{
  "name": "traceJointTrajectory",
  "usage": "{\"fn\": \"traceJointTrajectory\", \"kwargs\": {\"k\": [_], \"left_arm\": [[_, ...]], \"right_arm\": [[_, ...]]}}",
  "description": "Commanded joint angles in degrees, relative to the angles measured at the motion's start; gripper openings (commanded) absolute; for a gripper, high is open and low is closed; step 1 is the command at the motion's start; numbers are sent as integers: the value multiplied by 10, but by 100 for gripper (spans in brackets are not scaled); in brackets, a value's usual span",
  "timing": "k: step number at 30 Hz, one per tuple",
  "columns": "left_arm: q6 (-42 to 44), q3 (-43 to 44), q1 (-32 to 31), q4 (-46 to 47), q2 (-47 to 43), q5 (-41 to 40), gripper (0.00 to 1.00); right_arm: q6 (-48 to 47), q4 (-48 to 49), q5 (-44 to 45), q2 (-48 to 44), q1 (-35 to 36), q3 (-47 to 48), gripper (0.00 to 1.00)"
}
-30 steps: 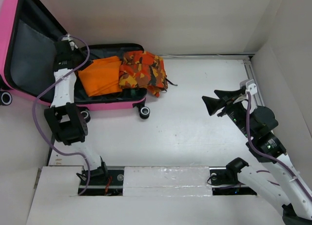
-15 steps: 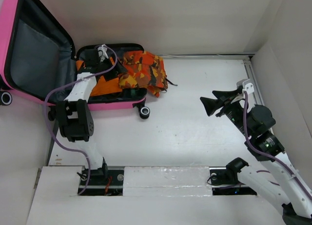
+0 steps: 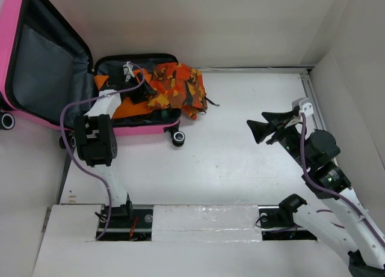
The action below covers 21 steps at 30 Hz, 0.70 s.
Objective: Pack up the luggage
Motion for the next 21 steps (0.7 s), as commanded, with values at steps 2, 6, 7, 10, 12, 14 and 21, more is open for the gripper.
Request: {"fn": "traceJointTrajectory", "kwargs": {"k": [2,6,7,10,12,14,21], "left_arm": [[-21,-4,-9,44,15,55,47],[-43,-24,-15,77,10,100,40],[-48,-24,-15,78,10,100,43],[-40,-12,-33,56,10,100,52],[-40,-12,-38,56,-2,107,50],[-45,-12,-38,69,-2,107,43],[-78,14,-43,95,-14,98,0]], "right_arm": [[-4,22,-10,5,4,0,71],[-4,22,-15,5,4,-5,71],[-4,22,-15,5,4,-5,71],[-4,22,-15,5,4,-5,71],[-4,22,-15,5,4,-5,71],[-4,28,-15,5,4,-5,71],[-4,28,-15,10,4,-5,71]]}}
